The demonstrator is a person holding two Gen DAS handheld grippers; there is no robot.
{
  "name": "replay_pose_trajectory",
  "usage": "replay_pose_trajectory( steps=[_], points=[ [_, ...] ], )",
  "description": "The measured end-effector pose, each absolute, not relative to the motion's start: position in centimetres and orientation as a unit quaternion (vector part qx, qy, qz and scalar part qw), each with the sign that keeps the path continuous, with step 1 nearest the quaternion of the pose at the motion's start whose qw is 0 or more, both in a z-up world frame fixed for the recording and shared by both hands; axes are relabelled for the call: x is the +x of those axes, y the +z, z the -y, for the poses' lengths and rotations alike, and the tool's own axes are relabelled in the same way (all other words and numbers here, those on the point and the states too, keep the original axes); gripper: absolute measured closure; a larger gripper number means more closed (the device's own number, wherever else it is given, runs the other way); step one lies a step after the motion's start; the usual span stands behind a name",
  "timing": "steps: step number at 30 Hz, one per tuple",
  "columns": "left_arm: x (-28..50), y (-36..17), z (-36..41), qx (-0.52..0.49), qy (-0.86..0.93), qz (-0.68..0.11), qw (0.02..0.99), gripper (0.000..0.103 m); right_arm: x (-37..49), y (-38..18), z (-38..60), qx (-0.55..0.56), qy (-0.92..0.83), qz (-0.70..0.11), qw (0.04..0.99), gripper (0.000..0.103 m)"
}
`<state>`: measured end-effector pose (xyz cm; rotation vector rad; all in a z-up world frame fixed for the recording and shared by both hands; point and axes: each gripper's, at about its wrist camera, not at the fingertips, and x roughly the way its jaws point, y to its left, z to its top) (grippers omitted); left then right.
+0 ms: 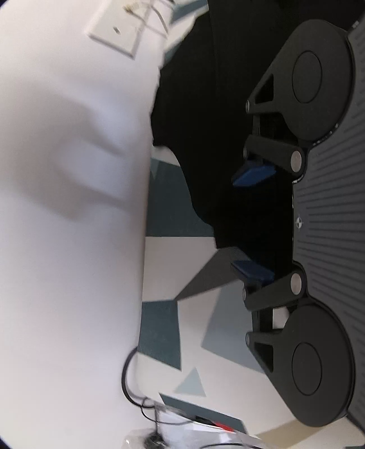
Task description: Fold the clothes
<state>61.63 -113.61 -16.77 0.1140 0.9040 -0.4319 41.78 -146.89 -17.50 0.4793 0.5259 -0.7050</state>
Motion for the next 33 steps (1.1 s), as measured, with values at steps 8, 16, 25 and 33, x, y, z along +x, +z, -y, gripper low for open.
replay_pose_trajectory(
  steps=[8,16,25,33],
  points=[
    [60.6,-19.1,111.8,-0.062,-0.203,-0.519,0.828,0.045,44.0,-19.9,147.5,0.218,-0.327,-0.300,0.869,0.053],
    [62.6,-20.1,111.6,-0.134,-0.128,-0.516,0.836,0.087,43.5,-19.3,148.0,0.249,-0.311,-0.261,0.879,0.084],
    [60.5,-18.3,110.7,-0.127,-0.130,-0.483,0.857,0.096,41.2,-19.3,149.5,0.306,-0.334,-0.226,0.862,0.088],
    [59.4,-16.3,110.8,-0.128,-0.145,-0.458,0.868,0.096,39.8,-19.6,150.7,0.321,-0.354,-0.223,0.850,0.083]
  ],
)
